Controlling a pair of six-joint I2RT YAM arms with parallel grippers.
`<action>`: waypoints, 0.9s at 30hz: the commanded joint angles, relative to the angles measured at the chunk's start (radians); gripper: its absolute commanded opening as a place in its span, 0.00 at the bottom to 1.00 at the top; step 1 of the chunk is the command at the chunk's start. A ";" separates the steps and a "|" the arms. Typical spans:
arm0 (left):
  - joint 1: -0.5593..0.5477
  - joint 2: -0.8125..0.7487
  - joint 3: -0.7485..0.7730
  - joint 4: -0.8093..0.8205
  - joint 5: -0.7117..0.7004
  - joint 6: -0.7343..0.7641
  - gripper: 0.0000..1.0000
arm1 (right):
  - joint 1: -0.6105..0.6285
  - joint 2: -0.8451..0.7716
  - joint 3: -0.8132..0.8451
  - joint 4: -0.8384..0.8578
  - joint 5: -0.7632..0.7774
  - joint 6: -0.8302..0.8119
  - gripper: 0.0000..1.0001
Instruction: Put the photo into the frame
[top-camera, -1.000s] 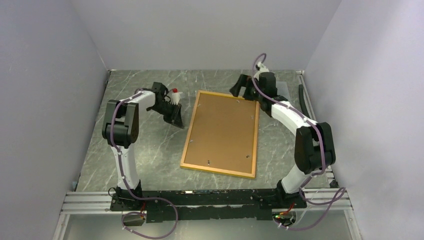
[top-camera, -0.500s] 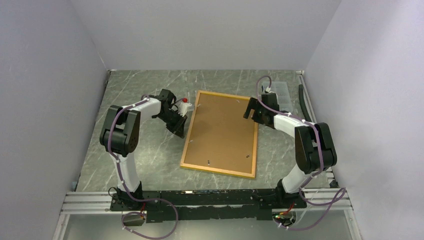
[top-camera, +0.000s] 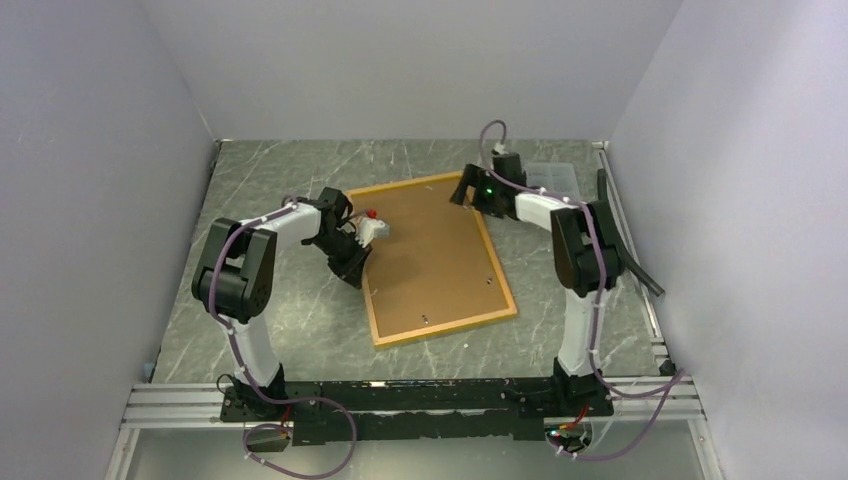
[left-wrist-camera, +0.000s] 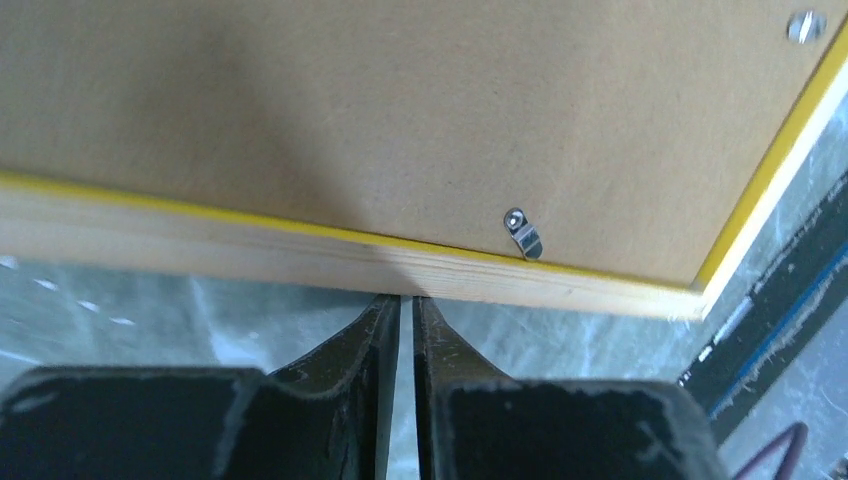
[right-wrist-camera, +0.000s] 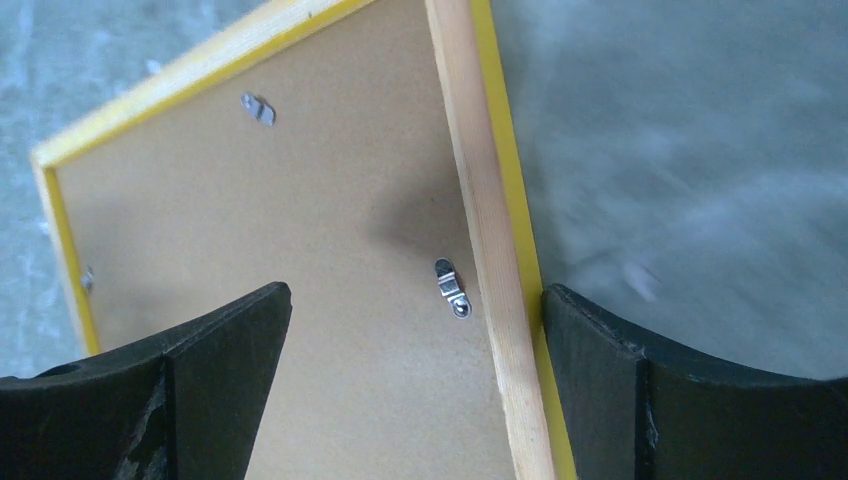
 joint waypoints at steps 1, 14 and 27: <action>-0.017 -0.054 -0.041 -0.057 0.011 0.060 0.16 | 0.117 0.157 0.273 -0.049 -0.219 0.036 1.00; -0.100 -0.082 0.075 -0.366 0.121 0.172 0.46 | 0.158 0.213 0.584 -0.269 -0.120 -0.091 1.00; 0.283 0.153 0.662 -0.222 0.095 -0.097 0.56 | 0.143 -0.432 -0.124 -0.300 0.072 0.049 1.00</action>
